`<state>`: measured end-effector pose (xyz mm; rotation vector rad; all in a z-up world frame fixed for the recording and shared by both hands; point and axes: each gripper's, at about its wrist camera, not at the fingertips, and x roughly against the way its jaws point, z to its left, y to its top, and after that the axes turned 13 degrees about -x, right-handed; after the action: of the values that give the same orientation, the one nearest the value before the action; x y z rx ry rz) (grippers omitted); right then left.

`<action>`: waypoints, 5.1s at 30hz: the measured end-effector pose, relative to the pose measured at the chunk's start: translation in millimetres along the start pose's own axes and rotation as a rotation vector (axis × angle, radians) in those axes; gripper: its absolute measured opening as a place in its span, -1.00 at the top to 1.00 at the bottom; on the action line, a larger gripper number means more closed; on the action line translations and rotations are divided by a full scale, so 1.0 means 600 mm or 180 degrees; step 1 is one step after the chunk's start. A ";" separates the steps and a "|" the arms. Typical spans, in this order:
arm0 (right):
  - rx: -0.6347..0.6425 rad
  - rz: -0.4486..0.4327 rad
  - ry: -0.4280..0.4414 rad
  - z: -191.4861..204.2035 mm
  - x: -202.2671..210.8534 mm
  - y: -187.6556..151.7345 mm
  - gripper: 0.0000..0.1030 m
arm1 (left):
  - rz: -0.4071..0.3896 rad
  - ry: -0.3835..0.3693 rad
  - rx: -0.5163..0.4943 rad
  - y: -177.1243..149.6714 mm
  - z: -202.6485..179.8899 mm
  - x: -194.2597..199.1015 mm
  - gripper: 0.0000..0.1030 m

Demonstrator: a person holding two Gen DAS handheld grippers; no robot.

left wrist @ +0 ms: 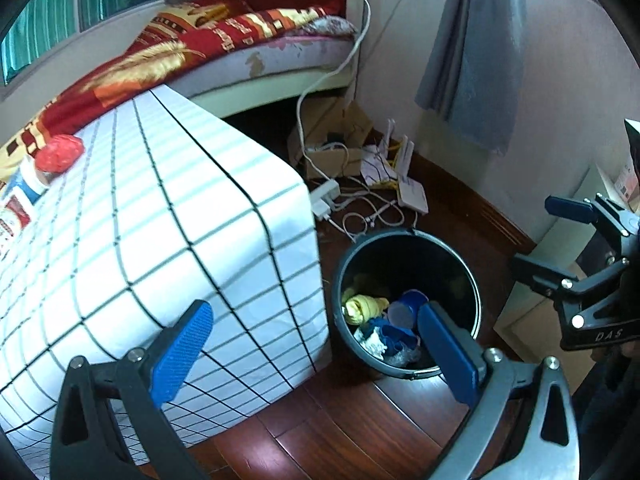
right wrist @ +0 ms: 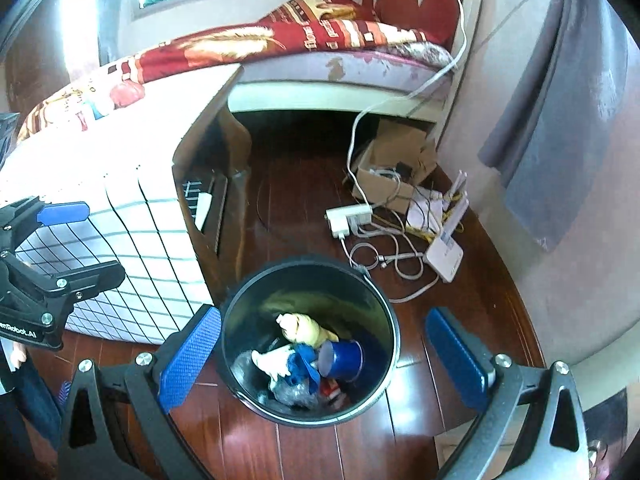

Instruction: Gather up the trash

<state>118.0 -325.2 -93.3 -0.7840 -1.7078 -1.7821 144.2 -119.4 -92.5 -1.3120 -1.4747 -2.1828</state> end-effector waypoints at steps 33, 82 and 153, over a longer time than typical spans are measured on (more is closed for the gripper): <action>0.0878 -0.0328 0.0774 0.367 -0.029 0.148 -1.00 | -0.0187 0.1147 0.0911 -0.119 0.368 0.122 -0.99; 0.1077 -0.0046 0.0972 0.592 -0.242 0.289 -1.00 | -0.0232 0.0497 0.0467 -0.103 0.574 0.037 0.27; 0.0087 -0.0338 0.1041 0.274 0.021 0.167 0.54 | -0.0583 0.0648 0.0514 -0.055 0.296 0.154 0.27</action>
<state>189.5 -165.6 -11.7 -0.3697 -1.5746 -1.8356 169.0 70.2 -25.0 -0.9068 -1.7039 -2.1740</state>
